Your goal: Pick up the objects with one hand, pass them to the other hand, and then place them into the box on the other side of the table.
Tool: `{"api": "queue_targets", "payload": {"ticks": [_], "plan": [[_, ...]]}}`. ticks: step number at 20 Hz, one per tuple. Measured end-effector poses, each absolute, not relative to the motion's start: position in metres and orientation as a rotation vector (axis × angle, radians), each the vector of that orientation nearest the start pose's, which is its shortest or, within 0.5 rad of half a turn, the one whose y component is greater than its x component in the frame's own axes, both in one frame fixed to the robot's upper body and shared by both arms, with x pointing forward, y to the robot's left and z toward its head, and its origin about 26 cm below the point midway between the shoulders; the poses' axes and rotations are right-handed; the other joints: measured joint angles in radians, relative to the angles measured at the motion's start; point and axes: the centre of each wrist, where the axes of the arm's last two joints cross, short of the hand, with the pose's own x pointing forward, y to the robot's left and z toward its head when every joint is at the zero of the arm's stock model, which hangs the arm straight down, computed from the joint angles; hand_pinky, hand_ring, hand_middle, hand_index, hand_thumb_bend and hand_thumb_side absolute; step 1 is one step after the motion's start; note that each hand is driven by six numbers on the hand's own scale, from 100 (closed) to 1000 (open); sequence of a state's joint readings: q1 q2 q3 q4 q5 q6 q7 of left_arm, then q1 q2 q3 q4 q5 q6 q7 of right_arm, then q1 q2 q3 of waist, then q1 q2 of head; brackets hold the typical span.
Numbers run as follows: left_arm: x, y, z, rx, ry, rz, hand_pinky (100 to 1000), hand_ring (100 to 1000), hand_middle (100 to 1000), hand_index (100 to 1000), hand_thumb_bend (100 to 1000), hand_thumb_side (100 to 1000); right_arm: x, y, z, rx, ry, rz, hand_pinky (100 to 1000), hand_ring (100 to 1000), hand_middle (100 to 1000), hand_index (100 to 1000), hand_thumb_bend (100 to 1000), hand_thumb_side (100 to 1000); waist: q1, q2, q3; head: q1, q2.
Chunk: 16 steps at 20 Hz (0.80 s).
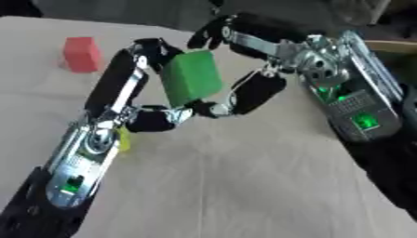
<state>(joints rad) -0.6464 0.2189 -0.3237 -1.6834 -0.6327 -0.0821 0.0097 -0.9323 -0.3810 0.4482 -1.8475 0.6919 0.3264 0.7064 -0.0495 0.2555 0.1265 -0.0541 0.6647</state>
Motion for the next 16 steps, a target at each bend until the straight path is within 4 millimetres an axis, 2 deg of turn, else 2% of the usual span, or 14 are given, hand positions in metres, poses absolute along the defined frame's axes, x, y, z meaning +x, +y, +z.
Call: {"api": "queue_targets", "payload": {"ticks": [16], "plan": [[0.3546,0.133,0.2089,0.478,-2.379,-1.03,507,513,468,516,100,100,0.3173,-0.1053,0.3102,-0.623,-1.816,1.654,859,774,741,794,435,163,-0.001,0.0,0.002,0.008,-0.005]]}}
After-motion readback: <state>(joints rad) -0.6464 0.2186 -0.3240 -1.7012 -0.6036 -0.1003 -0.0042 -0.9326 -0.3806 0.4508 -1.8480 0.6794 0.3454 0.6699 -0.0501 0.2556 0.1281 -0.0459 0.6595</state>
